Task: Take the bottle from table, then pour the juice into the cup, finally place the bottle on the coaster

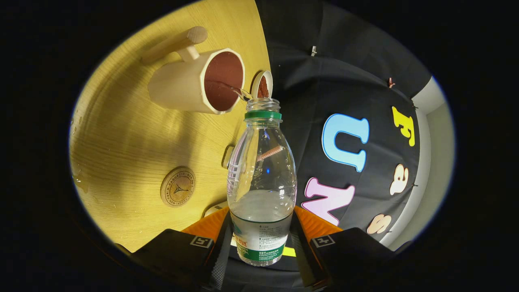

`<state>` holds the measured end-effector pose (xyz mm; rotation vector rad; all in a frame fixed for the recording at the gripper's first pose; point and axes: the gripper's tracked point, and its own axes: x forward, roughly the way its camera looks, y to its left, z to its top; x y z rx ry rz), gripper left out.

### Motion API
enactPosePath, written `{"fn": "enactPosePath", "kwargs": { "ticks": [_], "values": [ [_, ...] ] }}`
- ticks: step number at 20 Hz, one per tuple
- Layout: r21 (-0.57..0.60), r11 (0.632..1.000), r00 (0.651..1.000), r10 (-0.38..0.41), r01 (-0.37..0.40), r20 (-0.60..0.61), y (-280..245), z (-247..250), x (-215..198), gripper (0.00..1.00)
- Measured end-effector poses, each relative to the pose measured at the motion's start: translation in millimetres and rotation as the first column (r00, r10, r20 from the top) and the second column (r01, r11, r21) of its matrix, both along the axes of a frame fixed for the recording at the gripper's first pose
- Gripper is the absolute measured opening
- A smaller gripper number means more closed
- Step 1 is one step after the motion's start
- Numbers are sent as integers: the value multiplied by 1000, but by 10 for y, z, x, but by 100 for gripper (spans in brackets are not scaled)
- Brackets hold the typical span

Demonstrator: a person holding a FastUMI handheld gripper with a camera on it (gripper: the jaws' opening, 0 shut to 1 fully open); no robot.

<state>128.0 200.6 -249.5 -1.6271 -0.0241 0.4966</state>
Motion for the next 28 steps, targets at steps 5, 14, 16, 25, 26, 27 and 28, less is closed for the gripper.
{"fn": "enactPosePath", "kwargs": {
  "ticks": [5,14,16,25,26,27,28],
  "values": [
    [-25,1000,1000,6,-6,19,4,56,9,73],
    [-74,996,998,44,-39,55,61,196,4,73],
    [-84,995,997,52,-46,65,61,232,-3,73],
    [-146,986,989,97,-81,108,130,353,-22,73],
    [-160,983,987,107,-88,118,159,386,-12,73],
    [-173,981,985,115,-93,125,169,407,-7,73],
    [-184,978,984,122,-96,133,174,433,6,73]
  ]
}}
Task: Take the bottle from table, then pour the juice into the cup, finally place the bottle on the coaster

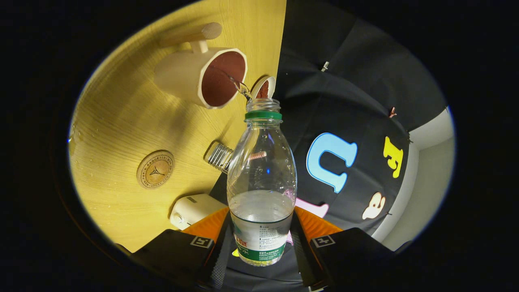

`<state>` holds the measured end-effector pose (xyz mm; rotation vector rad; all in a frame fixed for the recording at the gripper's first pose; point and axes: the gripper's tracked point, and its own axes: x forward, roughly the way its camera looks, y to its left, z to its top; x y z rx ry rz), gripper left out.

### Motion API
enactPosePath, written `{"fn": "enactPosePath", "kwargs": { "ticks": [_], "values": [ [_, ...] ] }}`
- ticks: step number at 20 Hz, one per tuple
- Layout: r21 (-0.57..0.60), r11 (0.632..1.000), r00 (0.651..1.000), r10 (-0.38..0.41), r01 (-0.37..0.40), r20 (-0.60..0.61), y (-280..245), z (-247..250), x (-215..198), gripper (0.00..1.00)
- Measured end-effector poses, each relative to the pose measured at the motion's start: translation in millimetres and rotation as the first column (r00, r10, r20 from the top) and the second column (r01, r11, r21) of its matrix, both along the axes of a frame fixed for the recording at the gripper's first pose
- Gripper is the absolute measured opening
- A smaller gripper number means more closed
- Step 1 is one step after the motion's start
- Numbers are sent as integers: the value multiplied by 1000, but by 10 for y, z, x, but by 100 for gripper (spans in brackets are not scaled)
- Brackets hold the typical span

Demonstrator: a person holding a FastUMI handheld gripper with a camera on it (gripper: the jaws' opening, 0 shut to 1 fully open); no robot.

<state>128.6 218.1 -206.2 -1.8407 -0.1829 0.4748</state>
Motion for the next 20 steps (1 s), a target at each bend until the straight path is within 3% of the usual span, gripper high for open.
{"fn": "enactPosePath", "kwargs": {
  "ticks": [13,20],
  "values": [
    [-137,987,993,94,-85,67,81,201,100,73],
    [-150,985,992,97,-84,82,79,318,194,73]
  ]
}}
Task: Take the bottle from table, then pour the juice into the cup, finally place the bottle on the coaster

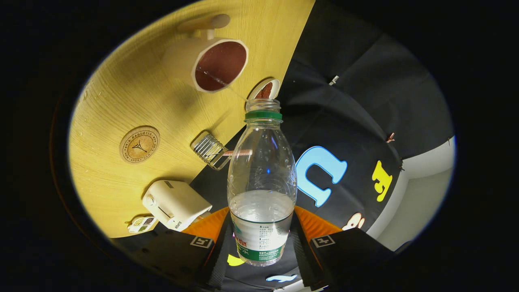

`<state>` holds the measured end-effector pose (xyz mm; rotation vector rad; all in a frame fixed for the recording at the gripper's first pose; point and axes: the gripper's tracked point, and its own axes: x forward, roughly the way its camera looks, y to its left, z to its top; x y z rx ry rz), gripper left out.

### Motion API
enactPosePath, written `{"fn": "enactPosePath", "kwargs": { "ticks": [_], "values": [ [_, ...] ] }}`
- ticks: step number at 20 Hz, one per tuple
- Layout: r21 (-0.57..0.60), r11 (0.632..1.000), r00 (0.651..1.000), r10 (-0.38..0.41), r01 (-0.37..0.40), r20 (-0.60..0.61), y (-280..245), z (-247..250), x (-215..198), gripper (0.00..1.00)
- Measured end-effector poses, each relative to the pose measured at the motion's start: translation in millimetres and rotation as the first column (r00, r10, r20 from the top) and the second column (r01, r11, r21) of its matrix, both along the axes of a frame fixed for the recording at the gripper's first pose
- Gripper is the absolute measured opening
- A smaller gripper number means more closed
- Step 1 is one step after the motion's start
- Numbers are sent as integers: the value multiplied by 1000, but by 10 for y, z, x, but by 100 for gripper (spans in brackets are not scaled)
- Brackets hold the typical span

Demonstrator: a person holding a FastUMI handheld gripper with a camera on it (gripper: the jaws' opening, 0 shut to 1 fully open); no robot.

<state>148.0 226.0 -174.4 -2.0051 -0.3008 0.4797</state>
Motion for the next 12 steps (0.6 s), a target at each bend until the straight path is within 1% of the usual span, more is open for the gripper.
{"fn": "enactPosePath", "kwargs": {
  "ticks": [12],
  "values": [
    [-12,1000,1000,20,-21,-8,67,-65,-36,73]
  ]
}}
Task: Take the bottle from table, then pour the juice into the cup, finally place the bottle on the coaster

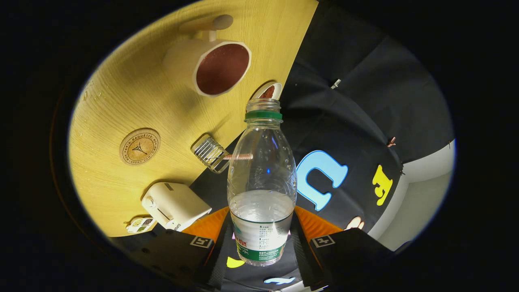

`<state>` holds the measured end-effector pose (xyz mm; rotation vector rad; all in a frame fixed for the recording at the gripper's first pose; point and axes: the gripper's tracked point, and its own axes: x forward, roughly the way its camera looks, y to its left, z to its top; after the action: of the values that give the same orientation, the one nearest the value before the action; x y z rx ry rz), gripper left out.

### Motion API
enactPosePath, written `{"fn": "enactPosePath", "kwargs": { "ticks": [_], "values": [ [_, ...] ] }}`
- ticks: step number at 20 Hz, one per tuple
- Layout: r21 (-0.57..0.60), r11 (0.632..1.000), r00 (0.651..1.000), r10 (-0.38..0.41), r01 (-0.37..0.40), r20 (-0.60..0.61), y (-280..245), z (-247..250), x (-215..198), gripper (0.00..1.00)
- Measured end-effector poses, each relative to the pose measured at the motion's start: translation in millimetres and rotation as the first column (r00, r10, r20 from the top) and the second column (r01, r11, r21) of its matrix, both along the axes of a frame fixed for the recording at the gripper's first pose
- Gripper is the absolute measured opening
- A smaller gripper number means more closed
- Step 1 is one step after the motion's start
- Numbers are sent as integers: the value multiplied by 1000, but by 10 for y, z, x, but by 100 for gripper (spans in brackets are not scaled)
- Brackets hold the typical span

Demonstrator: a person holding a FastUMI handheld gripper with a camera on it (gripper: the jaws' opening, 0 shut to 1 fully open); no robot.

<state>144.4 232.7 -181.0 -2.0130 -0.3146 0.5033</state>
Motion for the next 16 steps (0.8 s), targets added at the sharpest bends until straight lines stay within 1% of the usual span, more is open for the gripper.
{"fn": "enactPosePath", "kwargs": {
  "ticks": [2,4,6,7,8,10,13,16],
  "values": [
    [23,1000,1000,-8,8,-18,-2,-28,-3,73],
    [72,996,998,-40,44,-58,-53,-85,-3,73],
    [155,981,985,-95,117,-148,-130,-231,-18,73],
    [204,965,972,-124,164,-198,-176,-301,-42,73],
    [250,945,958,-148,210,-247,-200,-344,-62,73],
    [338,896,926,-169,286,-336,-190,-430,-107,73],
    [441,820,886,-160,365,-436,-146,-493,-247,73],
    [503,744,841,-143,439,-522,-131,-615,-380,73]
  ]
}}
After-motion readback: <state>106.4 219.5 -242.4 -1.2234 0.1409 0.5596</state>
